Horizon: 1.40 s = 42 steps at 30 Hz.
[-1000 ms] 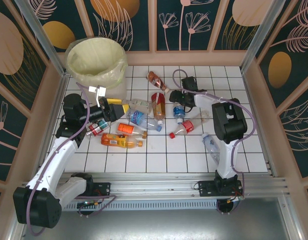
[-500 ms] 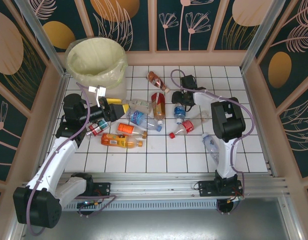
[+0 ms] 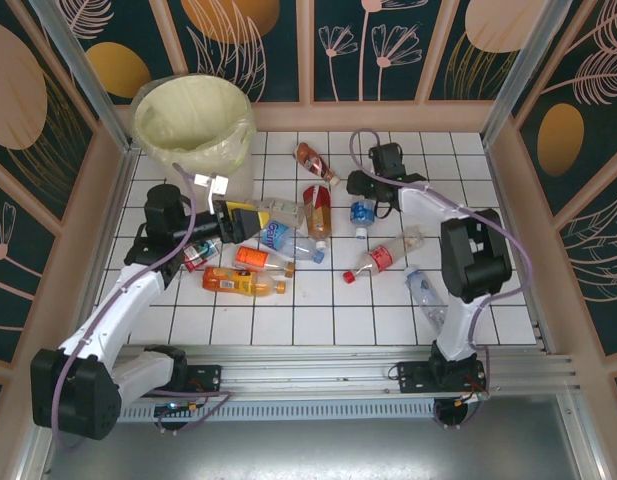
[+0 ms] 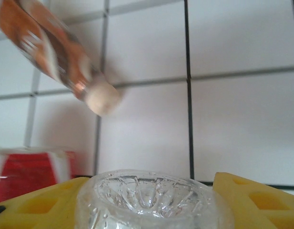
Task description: Put the plastic bottles in the bin
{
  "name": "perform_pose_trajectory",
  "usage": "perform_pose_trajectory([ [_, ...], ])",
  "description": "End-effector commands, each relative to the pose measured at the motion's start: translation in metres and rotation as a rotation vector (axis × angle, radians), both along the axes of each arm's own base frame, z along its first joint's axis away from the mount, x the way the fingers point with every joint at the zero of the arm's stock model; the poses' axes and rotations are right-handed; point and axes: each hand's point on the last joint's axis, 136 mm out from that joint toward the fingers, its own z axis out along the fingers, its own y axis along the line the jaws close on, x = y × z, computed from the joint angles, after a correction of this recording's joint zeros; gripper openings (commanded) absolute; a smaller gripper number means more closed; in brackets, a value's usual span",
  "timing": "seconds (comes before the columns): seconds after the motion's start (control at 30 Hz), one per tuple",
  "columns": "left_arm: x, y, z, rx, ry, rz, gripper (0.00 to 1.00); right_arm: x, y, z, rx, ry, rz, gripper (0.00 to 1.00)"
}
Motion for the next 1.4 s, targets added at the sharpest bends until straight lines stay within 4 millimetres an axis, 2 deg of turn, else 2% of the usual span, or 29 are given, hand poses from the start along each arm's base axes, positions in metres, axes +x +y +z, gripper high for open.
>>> perform_pose_trajectory([
  [0.0,0.005,-0.008,0.013,0.005,-0.028,0.003,0.99,0.0,0.01,0.065,0.06,-0.177,0.047,0.62],
  [0.13,0.008,-0.024,0.02,-0.007,-0.021,-0.002,0.99,-0.021,0.023,0.112,0.15,-0.275,0.127,0.62],
  [0.27,0.006,-0.05,0.02,-0.029,-0.009,-0.05,0.98,-0.05,0.039,0.153,0.272,-0.339,0.211,0.63],
  [0.43,0.005,-0.08,0.036,-0.087,-0.055,-0.087,0.99,-0.093,0.063,0.196,0.417,-0.416,0.328,0.63],
  [0.6,0.005,-0.104,0.045,-0.156,-0.059,-0.154,0.98,-0.129,0.081,0.228,0.567,-0.452,0.43,0.63],
  [0.77,0.004,-0.125,0.05,-0.18,-0.079,-0.196,0.97,-0.152,0.09,0.243,0.65,-0.462,0.478,0.64],
  [0.9,0.001,-0.134,0.056,-0.22,-0.088,-0.219,0.95,-0.161,0.095,0.248,0.69,-0.466,0.507,0.64],
  [1.23,-0.014,-0.155,0.047,-0.234,-0.035,-0.293,0.84,-0.163,0.096,0.248,0.686,-0.483,0.5,0.64],
  [1.27,-0.014,-0.157,0.059,-0.247,-0.057,-0.3,0.83,-0.163,0.096,0.249,0.685,-0.487,0.498,0.64],
  [1.37,-0.013,-0.158,0.058,-0.247,-0.053,-0.293,0.79,-0.162,0.094,0.246,0.674,-0.49,0.485,0.64],
])
